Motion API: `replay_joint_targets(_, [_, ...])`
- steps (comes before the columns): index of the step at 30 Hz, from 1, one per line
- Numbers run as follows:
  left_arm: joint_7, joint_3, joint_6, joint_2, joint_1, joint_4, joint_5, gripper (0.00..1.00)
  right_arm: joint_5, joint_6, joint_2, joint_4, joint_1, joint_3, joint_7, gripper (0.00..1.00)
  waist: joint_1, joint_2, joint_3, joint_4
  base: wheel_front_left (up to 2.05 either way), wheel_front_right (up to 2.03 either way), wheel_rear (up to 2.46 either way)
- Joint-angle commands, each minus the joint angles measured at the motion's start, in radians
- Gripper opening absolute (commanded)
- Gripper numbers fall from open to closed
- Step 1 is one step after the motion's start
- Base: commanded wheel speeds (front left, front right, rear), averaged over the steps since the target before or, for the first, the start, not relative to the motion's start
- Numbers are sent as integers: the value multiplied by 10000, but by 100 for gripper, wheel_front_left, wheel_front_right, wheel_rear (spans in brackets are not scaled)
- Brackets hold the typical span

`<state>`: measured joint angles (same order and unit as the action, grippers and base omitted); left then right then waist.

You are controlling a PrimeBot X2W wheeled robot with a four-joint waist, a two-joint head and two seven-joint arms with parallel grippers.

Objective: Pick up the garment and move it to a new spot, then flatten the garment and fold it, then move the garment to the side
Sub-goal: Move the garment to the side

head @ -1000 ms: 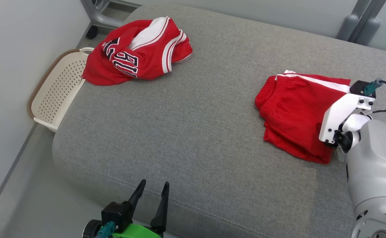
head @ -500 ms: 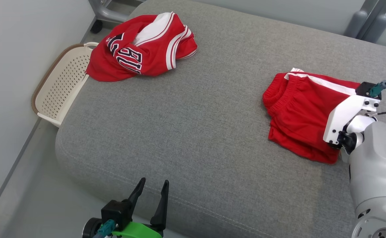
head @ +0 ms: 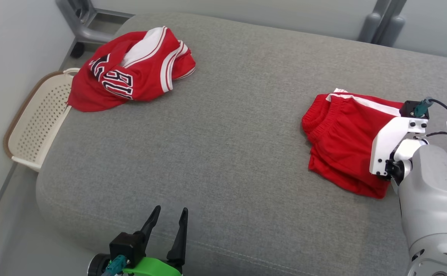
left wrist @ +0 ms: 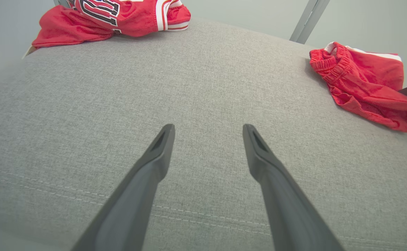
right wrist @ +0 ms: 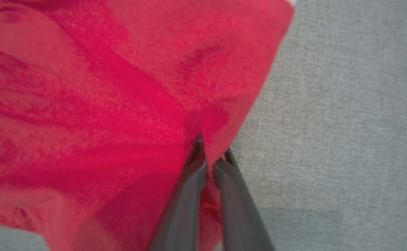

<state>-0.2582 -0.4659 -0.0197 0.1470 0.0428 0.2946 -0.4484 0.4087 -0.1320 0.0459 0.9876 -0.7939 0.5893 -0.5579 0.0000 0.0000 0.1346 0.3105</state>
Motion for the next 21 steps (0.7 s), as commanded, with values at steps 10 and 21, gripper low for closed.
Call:
replay_joint_targets(10, [-25, 2, -120, 208, -113, -314, 19, 100, -658, 24, 379, -341, 355, -978, -274, 0, 0, 0, -154, -1760, 0, 0, 0])
replay_joint_targets(21, [155, -81, -140, 486, 309, -629, 185, 100, -1528, 24, 1565, -871, 262, -2291, -456, 0, 0, 0, 642, -2564, 0, 0, 0])
